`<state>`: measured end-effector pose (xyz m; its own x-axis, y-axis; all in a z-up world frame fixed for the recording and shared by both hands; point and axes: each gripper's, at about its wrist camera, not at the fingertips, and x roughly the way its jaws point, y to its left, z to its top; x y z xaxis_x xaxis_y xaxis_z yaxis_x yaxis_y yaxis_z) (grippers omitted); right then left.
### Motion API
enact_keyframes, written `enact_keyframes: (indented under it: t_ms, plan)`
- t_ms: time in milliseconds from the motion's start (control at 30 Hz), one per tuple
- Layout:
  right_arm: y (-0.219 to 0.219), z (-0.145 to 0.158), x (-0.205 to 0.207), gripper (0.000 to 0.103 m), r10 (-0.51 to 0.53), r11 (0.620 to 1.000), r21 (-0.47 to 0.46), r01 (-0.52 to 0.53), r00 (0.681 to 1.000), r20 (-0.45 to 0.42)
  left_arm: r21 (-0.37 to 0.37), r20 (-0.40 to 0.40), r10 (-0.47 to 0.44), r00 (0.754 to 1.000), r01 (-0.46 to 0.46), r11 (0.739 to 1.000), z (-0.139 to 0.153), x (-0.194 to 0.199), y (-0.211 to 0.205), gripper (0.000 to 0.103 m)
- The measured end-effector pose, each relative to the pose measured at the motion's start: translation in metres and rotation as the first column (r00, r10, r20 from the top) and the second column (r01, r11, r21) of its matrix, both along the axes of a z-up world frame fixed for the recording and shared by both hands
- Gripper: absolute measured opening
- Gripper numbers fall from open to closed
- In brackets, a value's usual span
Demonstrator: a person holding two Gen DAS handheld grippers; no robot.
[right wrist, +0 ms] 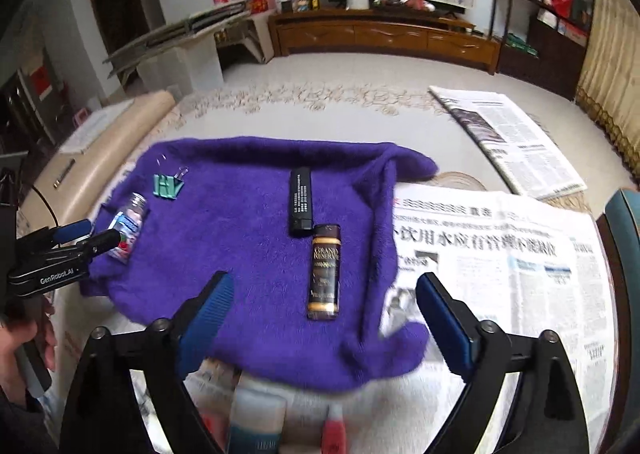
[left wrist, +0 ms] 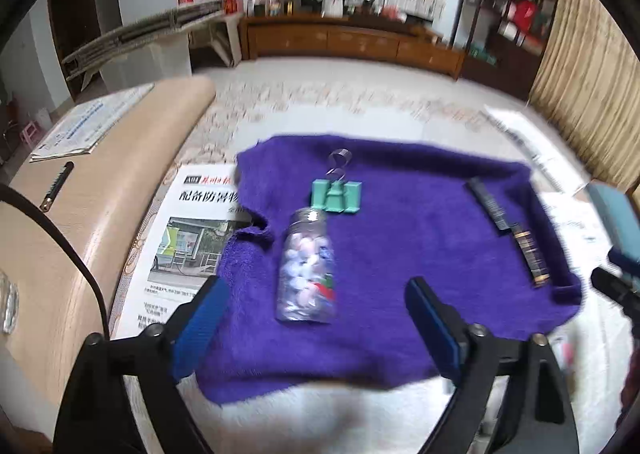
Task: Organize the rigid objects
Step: 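Carry the jar and brown bottle onto the purple towel and open both tools, then grasp the white round plug with the left tool while the right tool grasps the pink highlighter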
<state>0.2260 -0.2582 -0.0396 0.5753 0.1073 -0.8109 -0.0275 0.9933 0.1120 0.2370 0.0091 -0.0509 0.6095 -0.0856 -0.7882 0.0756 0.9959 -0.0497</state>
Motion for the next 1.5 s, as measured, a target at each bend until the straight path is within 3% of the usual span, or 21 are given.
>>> enact_keyframes:
  t_ms: [233,567,733,900,1200,1267,1333,1500]
  plan:
    - [-0.023,0.002,-0.05,0.103,-0.067,0.998,0.02,0.067,0.998,-0.005,-0.046,-0.008,-0.046,0.999,0.046,0.998,0.005,-0.051,-0.016,0.103]
    - [-0.041,-0.022,-0.099,0.103,-0.09,0.994,0.058,0.089,0.996,0.005,-0.039,-0.128,-0.053,0.99,0.048,0.998,-0.046,-0.1,-0.035,0.103]
    - [-0.044,-0.035,-0.114,0.103,-0.097,0.99,0.105,0.095,0.995,0.013,0.0,-0.142,-0.078,0.987,0.079,0.997,-0.062,-0.114,-0.047,0.103]
    - [-0.046,-0.043,-0.119,0.103,-0.103,0.991,0.089,0.102,0.995,0.007,0.049,-0.107,-0.146,0.983,0.152,0.987,-0.067,-0.122,-0.056,0.098]
    - [-0.055,-0.041,-0.123,0.103,-0.113,0.989,0.094,0.11,0.993,0.02,0.05,-0.044,-0.273,0.961,0.275,0.96,-0.062,-0.125,-0.057,0.075]
    - [-0.056,-0.043,-0.122,0.103,-0.113,0.99,0.092,0.111,0.994,0.013,0.05,-0.028,-0.295,0.955,0.296,0.954,-0.061,-0.126,-0.06,0.062]
    - [-0.054,-0.045,-0.122,0.103,-0.109,0.99,0.088,0.108,0.994,0.006,0.045,-0.019,-0.318,0.948,0.318,0.947,-0.059,-0.127,-0.063,0.034]
    - [-0.048,-0.045,-0.122,0.103,-0.094,0.993,0.076,0.093,0.996,0.008,0.04,-0.016,-0.332,0.943,0.332,0.942,-0.059,-0.129,-0.063,0.034]
